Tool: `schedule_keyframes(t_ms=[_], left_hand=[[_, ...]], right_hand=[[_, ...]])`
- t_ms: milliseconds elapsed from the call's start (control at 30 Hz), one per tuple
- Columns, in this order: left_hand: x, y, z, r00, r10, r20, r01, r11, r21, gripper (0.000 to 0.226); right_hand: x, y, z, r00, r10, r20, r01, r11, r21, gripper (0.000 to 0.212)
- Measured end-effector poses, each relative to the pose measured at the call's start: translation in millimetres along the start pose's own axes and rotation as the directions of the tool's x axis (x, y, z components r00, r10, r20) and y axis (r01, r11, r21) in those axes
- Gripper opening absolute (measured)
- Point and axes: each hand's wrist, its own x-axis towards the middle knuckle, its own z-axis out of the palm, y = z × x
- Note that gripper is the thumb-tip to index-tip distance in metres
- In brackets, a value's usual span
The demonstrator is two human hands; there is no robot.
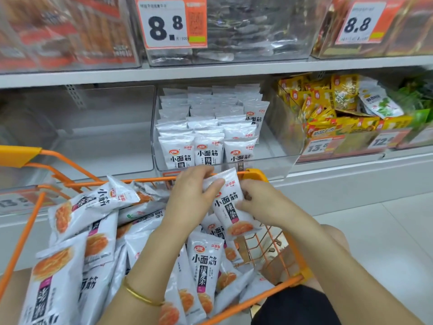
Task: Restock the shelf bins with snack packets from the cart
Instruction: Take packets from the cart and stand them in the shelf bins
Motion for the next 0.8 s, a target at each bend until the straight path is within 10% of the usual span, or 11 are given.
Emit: schedule_keyframes(t_ms=[200,333,533,667,800], left_hand=[[28.9,51.3,-6.5,0.999,-0.020,-0.046,0.004,0.949,-0.316,0.004],[56.8,75.7,-3.3,0.991,-0.018,-0.134,-0.040,0.907,-0.419,0.013],[96.4,61.6,13.6,0.987,0.159,-0.003,-0.152,0.949,0.277,0.045],[111.9,51.2,26.8,0.985,0.063,0.160,-0.134,0.865,0.483,0.050],[114.8,45.2,33.7,0.982,0.049,0.185,-0.139,0.848,0.511,0.051]], right_hand=[[-21.2,0.9,-35.6,0.996,-0.056,-0.073,0.088,0.818,0.569,0.024],[-14.0,7.4,-70.1,0.958,0.022,-0.285,0.140,0.832,0.536,0.018],[37.7,16.6,-117.1,0.663,0.108,-0.740,-0.057,0.994,0.095,0.021],[94.6,27.9,-103.9,0.737,0.155,-0.658,-0.266,0.961,-0.072,0.022],[138.0,49.0,-87.4,0.766,0.280,-0.578,-0.246,0.959,0.138,0.025]])
